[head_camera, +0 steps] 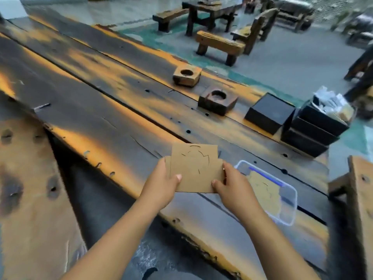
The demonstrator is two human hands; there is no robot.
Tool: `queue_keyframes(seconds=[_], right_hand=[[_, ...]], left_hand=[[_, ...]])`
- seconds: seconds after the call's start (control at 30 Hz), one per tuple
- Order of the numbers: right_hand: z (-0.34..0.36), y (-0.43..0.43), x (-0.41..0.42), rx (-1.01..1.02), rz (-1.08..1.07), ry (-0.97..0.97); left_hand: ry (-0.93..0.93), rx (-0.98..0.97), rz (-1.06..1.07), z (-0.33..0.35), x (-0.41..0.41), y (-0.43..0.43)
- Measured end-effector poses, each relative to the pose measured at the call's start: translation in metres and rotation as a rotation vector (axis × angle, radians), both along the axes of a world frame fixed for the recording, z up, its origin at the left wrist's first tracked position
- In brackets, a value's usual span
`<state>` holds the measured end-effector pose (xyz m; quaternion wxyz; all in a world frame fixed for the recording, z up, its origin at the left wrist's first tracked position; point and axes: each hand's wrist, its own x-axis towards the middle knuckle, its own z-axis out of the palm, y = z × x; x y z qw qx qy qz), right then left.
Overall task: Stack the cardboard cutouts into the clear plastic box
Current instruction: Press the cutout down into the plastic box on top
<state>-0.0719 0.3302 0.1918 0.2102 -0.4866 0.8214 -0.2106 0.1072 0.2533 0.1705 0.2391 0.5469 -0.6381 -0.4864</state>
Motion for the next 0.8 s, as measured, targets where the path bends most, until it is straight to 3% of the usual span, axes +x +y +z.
queue_keyframes(seconds=[0.43,0.8], right_hand=[[-0.027,0.075,-0.092,0.012,-0.442,-0.027],[-0.068,0.097,-0.212,0.060,-0.490,-0.146]], left_hand=[[0.022,0.042,-0.457,-0.016,-0.144,0.002],[-0.129,0.085,-0.537,-0.041,-0.262,0.012]])
